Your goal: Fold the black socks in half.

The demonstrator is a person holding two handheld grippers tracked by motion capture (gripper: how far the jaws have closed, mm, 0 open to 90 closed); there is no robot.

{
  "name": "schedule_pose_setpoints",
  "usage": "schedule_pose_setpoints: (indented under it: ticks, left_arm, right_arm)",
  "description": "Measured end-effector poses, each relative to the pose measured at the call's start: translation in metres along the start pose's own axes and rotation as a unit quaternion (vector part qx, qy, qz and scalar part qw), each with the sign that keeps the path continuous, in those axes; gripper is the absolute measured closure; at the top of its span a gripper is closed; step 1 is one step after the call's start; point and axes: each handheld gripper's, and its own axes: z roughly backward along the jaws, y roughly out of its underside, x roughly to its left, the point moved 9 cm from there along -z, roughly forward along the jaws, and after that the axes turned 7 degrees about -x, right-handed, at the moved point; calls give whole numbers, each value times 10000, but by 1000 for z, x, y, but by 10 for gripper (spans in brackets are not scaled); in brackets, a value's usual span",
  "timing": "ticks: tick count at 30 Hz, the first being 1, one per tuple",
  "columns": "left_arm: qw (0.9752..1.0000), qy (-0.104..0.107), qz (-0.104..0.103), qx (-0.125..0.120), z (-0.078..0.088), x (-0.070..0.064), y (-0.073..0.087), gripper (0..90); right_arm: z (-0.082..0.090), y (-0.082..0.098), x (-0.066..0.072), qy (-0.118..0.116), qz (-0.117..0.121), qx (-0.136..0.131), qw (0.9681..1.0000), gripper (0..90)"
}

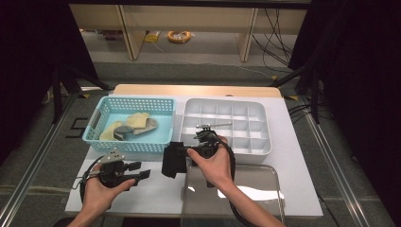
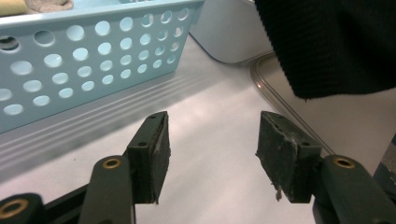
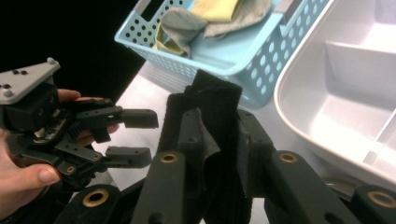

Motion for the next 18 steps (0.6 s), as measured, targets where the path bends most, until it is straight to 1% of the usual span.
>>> schedule_pose_setpoints:
  ticks: [2,3,4,5,6,7,8,9,10,12,13,14,15,17,18]
  left_arm:
    - [10000,2,-2,8,-1,0,0,433]
    - [10000,2,-2,8,-1,0,0,433]
    - [10000,1,7,3,-1,0,0,433]
    - [10000,9,13,24,-2,-1,1,433]
    - [10000,25,11,54,-2,-1,2,433]
    - [10000,26,0,67,-2,-1,2,432]
    - [10000,20,-11,68,-2,-1,2,432]
    - [10000,12,-9,73,-2,-2,2,432]
    - [10000,2,-21,66,-2,-2,2,431]
    - [10000,7,-19,55,-2,-2,3,432]
    - [10000,22,-22,76,-1,-2,3,432]
    - [10000,16,-26,59,-1,-1,3,431]
    - [10000,-2,-24,72,0,-1,3,431]
    - [10000,28,-10,81,0,0,3,431]
    - [10000,8,-1,43,0,0,3,432]
  right_arm:
    - [2,-3,2,-61,2,-34,10000,750]
    - [2,-4,1,-9,5,-64,10000,751]
    - [2,-4,1,-9,5,-64,10000,751]
    - [4,-7,1,-91,62,-118,9999,751]
    - [5,-7,0,-26,20,-102,9999,751]
    - [5,-8,1,-55,5,-131,9999,751]
    - [6,-9,0,-4,-5,-124,9999,750]
    - [7,-10,1,-64,4,-141,9999,750]
    - [8,-11,0,-27,13,-153,9999,750]
    - [10,-14,0,-43,41,-209,9998,751]
    - [11,-16,-1,9,49,-211,9998,750]
    - [12,-18,-1,-10,43,-240,9997,750]
    - [12,-19,-2,32,41,-254,9997,750]
    - [15,-23,-3,26,32,-305,9995,750]
    - [16,-25,-4,17,29,-333,9994,751]
